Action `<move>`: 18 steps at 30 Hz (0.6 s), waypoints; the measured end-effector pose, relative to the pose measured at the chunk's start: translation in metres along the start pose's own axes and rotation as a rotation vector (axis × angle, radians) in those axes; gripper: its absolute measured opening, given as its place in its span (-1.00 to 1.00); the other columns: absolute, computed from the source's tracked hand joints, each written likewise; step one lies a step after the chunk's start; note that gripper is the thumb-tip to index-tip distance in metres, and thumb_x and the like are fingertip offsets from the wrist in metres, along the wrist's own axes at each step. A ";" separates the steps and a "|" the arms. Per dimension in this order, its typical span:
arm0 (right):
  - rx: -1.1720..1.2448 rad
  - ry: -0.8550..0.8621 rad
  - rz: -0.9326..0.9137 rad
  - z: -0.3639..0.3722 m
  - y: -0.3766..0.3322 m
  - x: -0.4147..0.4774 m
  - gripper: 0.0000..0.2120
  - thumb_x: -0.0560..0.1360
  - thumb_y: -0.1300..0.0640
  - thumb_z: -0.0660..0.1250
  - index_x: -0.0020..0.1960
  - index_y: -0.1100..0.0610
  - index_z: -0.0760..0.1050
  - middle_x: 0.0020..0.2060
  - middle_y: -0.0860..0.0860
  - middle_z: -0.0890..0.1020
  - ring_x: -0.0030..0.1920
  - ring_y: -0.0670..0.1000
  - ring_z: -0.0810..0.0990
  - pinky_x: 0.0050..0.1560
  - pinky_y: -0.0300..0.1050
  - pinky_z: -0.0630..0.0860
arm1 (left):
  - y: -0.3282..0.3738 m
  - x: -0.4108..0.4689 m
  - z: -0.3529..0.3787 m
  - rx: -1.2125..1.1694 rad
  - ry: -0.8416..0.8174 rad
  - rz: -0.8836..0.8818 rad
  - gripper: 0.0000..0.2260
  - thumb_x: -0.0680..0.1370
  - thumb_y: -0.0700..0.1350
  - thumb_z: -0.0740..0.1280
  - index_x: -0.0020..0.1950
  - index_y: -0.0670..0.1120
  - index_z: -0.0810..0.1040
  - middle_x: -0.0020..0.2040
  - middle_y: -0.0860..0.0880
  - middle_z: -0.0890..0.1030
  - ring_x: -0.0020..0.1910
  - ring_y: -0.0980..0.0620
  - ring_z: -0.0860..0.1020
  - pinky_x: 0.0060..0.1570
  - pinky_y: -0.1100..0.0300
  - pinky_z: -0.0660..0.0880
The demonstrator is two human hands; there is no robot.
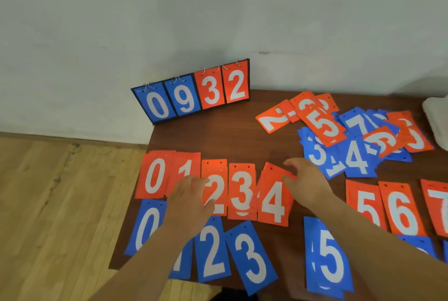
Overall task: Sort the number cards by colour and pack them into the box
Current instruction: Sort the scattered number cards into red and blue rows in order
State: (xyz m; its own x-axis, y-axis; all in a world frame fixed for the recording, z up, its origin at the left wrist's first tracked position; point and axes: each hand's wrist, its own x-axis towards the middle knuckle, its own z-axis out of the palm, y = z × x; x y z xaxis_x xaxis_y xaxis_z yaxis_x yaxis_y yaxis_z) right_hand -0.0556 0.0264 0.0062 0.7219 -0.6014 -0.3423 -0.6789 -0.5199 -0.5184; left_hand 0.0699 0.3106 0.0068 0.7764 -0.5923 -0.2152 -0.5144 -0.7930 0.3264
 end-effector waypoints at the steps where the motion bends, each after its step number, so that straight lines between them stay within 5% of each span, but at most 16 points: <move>1: -0.018 0.018 -0.011 -0.009 0.000 -0.005 -0.59 0.52 0.02 0.40 0.36 0.00 0.48 0.34 0.01 0.51 0.32 0.05 0.48 0.25 -0.05 0.49 | 0.006 0.003 -0.006 0.004 0.009 0.013 -0.54 0.56 0.15 0.32 0.43 0.09 0.37 0.36 0.04 0.41 0.37 -0.01 0.37 0.37 0.04 0.36; 5: -0.043 0.143 -0.009 -0.060 0.004 -0.033 -0.54 0.48 -0.02 0.45 0.35 0.00 0.48 0.35 0.02 0.48 0.35 0.11 0.45 0.31 0.12 0.48 | 0.052 0.025 -0.034 0.004 0.075 0.135 -0.50 0.54 0.18 0.31 0.45 0.10 0.36 0.37 0.03 0.37 0.38 -0.02 0.36 0.36 0.06 0.37; 11: -0.023 0.342 -0.012 -0.152 0.057 -0.070 -0.54 0.39 -0.03 0.47 0.26 0.02 0.52 0.21 0.01 0.55 0.22 0.14 0.53 0.25 0.09 0.48 | 0.145 0.044 -0.061 0.069 0.136 0.272 -0.47 0.55 0.20 0.32 0.49 0.14 0.31 0.37 0.06 0.35 0.37 0.01 0.35 0.30 0.04 0.42; 18: 0.108 0.432 0.009 -0.231 0.137 -0.108 -0.56 0.43 0.07 0.50 0.28 0.07 0.54 0.22 0.04 0.54 0.23 0.05 0.53 0.20 -0.21 0.34 | 0.240 0.025 -0.045 0.082 0.189 0.278 -0.47 0.54 0.19 0.32 0.48 0.10 0.34 0.40 0.01 0.37 0.36 -0.05 0.36 0.31 -0.02 0.41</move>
State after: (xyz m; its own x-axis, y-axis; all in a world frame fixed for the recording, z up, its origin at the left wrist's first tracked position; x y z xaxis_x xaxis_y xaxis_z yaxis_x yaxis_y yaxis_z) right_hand -0.2576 -0.1195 0.1530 0.5781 -0.8160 -0.0004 -0.6508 -0.4607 -0.6035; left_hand -0.0181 0.1118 0.1215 0.6521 -0.7566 0.0481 -0.7373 -0.6182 0.2724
